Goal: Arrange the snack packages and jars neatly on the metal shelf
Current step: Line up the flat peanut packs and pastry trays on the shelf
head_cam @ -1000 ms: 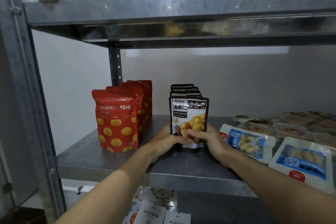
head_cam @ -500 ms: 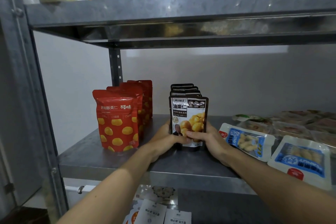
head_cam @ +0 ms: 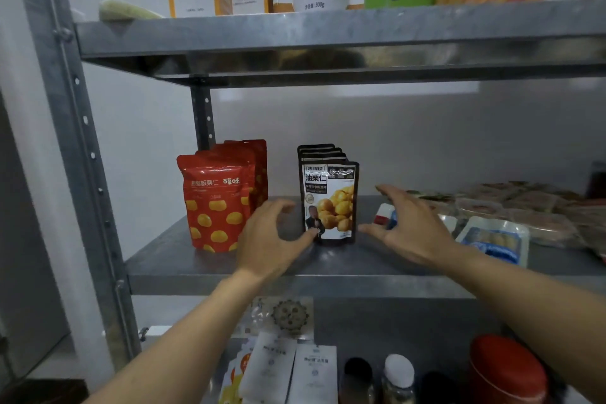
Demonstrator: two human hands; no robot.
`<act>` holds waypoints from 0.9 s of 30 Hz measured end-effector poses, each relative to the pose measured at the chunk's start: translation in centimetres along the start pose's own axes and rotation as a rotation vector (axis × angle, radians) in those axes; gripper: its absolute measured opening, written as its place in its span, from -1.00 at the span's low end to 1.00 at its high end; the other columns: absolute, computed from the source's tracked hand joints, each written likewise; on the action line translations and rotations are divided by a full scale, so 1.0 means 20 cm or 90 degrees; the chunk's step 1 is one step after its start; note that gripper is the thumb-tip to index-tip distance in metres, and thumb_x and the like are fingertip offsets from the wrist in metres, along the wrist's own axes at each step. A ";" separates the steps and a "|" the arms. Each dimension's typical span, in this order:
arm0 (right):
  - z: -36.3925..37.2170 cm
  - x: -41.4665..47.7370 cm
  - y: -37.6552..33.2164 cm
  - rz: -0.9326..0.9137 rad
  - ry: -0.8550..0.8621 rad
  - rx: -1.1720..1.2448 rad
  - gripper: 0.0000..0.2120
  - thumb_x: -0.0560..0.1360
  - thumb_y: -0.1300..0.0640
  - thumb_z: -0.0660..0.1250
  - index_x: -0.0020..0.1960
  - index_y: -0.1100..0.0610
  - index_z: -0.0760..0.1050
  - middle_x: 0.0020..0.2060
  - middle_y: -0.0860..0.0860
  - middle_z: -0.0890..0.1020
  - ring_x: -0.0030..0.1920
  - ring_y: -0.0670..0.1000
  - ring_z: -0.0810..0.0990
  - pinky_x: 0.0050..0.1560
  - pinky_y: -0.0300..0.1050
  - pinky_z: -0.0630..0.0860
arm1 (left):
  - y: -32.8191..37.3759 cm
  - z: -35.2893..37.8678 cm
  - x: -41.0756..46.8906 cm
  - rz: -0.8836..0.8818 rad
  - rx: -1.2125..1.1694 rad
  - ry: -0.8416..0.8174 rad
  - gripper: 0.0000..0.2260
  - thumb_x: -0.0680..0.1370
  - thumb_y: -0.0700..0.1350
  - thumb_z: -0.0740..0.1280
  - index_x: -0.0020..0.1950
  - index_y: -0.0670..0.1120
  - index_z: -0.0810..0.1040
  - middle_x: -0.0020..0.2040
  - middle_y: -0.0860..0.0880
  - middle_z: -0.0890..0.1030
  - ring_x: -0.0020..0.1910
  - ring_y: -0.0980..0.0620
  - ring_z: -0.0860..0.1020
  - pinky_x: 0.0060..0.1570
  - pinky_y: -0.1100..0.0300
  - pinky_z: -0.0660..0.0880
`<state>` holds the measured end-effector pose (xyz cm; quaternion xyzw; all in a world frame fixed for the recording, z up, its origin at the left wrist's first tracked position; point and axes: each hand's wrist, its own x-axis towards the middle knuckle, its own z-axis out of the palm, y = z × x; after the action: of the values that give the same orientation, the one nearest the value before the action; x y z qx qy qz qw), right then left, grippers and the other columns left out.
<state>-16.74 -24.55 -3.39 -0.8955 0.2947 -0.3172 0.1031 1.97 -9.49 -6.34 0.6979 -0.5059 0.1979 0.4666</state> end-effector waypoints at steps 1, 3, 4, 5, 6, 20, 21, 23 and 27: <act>-0.05 -0.03 0.00 -0.033 0.003 -0.090 -0.16 0.39 -0.37 0.32 0.52 -0.02 0.14 0.46 0.03 0.35 0.39 0.11 0.38 0.32 0.10 0.37 | 0.03 -0.01 -0.02 0.044 0.062 -0.039 -0.49 0.37 0.22 0.45 0.22 0.01 0.51 0.10 0.09 0.55 0.06 0.11 0.50 0.02 0.17 0.47; -0.13 -0.09 0.02 -0.063 -0.005 -0.220 -0.20 0.42 -0.38 0.25 0.51 -0.02 0.14 0.45 0.03 0.35 0.35 0.12 0.42 0.29 0.06 0.39 | 0.11 0.00 -0.04 0.104 0.161 -0.113 -0.44 0.39 0.26 0.39 0.31 0.04 0.45 0.22 0.08 0.50 0.17 0.09 0.45 0.13 0.12 0.44; -0.17 -0.12 0.03 -0.060 -0.013 -0.252 -0.21 0.43 -0.38 0.25 0.51 -0.02 0.14 0.45 0.03 0.35 0.34 0.12 0.43 0.28 0.04 0.39 | 0.15 0.01 -0.05 0.118 0.179 -0.130 -0.42 0.40 0.26 0.37 0.35 0.05 0.43 0.26 0.08 0.47 0.21 0.07 0.43 0.17 0.10 0.42; -0.21 -0.15 0.04 -0.056 -0.013 -0.266 -0.21 0.43 -0.37 0.26 0.51 -0.02 0.14 0.45 0.03 0.35 0.34 0.12 0.43 0.28 0.03 0.39 | 0.19 0.03 -0.06 0.127 0.179 -0.132 -0.42 0.41 0.26 0.36 0.36 0.05 0.41 0.28 0.08 0.46 0.24 0.05 0.42 0.19 0.09 0.42; -0.24 -0.18 0.06 -0.055 -0.009 -0.271 -0.21 0.42 -0.37 0.27 0.51 -0.01 0.16 0.44 0.03 0.36 0.33 0.12 0.44 0.26 0.02 0.40 | 0.23 0.05 -0.06 0.134 0.172 -0.127 -0.41 0.41 0.26 0.35 0.37 0.05 0.41 0.28 0.07 0.46 0.24 0.04 0.42 0.20 0.06 0.42; -0.55 -0.38 0.46 -0.071 -0.032 -0.270 -0.22 0.42 -0.39 0.24 0.49 0.01 0.21 0.37 0.04 0.42 0.28 0.12 0.46 0.12 -0.03 0.45 | 0.78 0.43 -0.14 0.056 0.211 -0.196 -0.41 0.47 0.18 0.33 0.44 0.02 0.32 0.31 0.02 0.41 0.28 -0.01 0.38 0.17 0.05 0.43; -0.55 -0.38 0.48 -0.068 -0.042 -0.257 -0.23 0.43 -0.38 0.24 0.49 0.00 0.20 0.39 0.05 0.42 0.30 0.13 0.45 0.14 -0.03 0.45 | 0.80 0.46 -0.14 0.024 0.208 -0.213 -0.42 0.48 0.17 0.33 0.45 0.03 0.31 0.30 0.00 0.40 0.28 -0.02 0.38 0.16 0.04 0.44; -0.54 -0.37 0.51 -0.069 -0.065 -0.233 -0.26 0.46 -0.34 0.25 0.51 0.00 0.17 0.40 0.06 0.42 0.33 0.12 0.42 0.17 -0.03 0.42 | 0.81 0.51 -0.13 -0.059 0.177 -0.246 -0.42 0.48 0.15 0.34 0.45 0.05 0.30 0.27 -0.04 0.40 0.28 -0.06 0.39 0.16 0.04 0.44; -0.49 -0.26 0.58 -0.027 -0.086 -0.166 -0.34 0.48 -0.27 0.28 0.45 0.03 0.25 0.32 0.08 0.49 0.27 0.15 0.46 0.18 0.06 0.47 | 0.81 0.62 -0.04 -0.212 0.063 -0.259 -0.53 0.49 0.12 0.35 0.37 0.05 0.39 0.25 -0.12 0.44 0.24 -0.11 0.44 0.11 0.14 0.40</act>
<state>-31.50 -30.78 -2.60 -0.9266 0.3072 -0.2169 -0.0014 -15.14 -20.49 -5.59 0.8187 -0.4574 -0.0012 0.3471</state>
